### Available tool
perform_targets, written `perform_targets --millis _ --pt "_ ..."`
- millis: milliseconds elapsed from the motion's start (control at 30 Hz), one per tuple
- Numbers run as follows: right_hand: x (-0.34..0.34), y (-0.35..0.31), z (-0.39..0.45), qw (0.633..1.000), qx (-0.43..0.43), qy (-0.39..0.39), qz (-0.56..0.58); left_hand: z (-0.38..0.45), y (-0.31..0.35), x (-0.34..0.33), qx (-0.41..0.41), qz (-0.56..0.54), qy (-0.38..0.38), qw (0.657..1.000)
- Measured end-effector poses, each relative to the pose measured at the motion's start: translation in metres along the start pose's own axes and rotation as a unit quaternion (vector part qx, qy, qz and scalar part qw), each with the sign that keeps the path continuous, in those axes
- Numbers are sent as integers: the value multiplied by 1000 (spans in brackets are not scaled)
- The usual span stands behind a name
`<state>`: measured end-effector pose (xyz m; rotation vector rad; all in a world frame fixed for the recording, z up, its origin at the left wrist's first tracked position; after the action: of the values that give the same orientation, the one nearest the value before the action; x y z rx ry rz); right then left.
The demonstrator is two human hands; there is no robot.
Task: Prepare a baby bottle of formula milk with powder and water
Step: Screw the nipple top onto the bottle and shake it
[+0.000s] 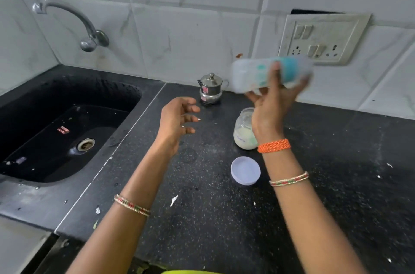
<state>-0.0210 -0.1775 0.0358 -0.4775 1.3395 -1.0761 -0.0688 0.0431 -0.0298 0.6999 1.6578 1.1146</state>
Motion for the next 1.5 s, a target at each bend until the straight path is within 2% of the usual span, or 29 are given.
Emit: perform_targets --millis 67,100,167,200,233,300,333,367,433,467,567,600,700,733,800,833,867,967,1000,1033,1100,1133,1200,1300,1400,1500 --pt "-13 4 -7 993 10 -82 -88 -1 3 -12 7 18 -37 999" --pt "-12 1 -6 996 6 -67 -64 -2 5 -15 6 19 -46 999" --pt "8 -3 6 999 -2 29 46 -4 10 -16 -4 12 -47 999" --pt "13 -1 10 997 -3 48 68 -4 11 -16 -8 9 -45 999" --pt "6 -2 8 998 -6 24 60 -5 11 -16 -6 9 -44 999" --pt "-15 -6 -6 994 5 -91 -61 -4 10 -18 2 8 -44 999" --pt "-19 -6 -9 990 15 -110 -83 -4 11 -19 1 7 -43 999" --pt "-16 -10 -6 994 17 -91 -58 -3 12 -19 -3 5 -44 999" --pt "3 -17 8 999 18 0 44 -4 15 -19 -12 -1 -47 999" --pt "5 -19 12 998 22 11 65 -4 14 -20 -12 -4 -49 999" --pt "-23 -23 -2 990 46 -121 -63 -3 11 -26 6 1 -64 998" --pt "-22 -19 -3 989 51 -117 -80 -2 12 -27 6 0 -66 998" --pt "4 -12 5 998 27 12 51 0 15 -26 -2 -15 -66 998" --pt "3 -14 4 998 28 6 59 0 15 -27 1 -16 -71 997" --pt "-19 -14 -8 990 46 -123 -42 1 12 -31 15 -2 -89 996" --pt "-21 -9 -16 980 57 -162 -97 1 10 -31 23 9 -93 995" --pt "-19 -10 -22 981 66 -157 -95 1 9 -30 30 20 -93 995" --pt "11 -9 -9 997 75 -26 18 0 -2 -25 56 37 -93 993" --pt "10 -9 -6 997 72 -32 23 -3 -9 -27 76 32 -107 991" --pt "-2 -9 -6 994 65 -89 -6 -6 -14 -32 99 23 -130 986" --pt "-28 8 -16 965 32 -236 -108 -15 -22 -46 149 5 -189 971" --pt "-32 18 -23 953 12 -273 -127 -21 -24 -53 167 5 -218 962" --pt "-30 30 -26 952 -25 -281 -120 -30 -27 -62 188 -3 -253 949" --pt "-31 37 -30 939 -38 -299 -163 -31 -32 -56 204 -57 -220 952" --pt "-27 47 -30 908 -68 -325 -255 -23 -29 -39 174 -76 -172 967" --pt "-26 53 -31 906 -91 -306 -276 -19 -21 -34 118 -31 -172 977"
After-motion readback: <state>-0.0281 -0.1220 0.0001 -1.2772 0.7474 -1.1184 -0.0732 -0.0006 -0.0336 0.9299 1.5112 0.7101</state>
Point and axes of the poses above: each hand's wrist, its own z-axis towards the middle knuckle, its own x-axis out of the back of the hand, y = z × x, the point moved 10 cm from there along z, towards the middle knuckle, and after that the axes turned 13 degrees about -z, right-handed, at the moved point
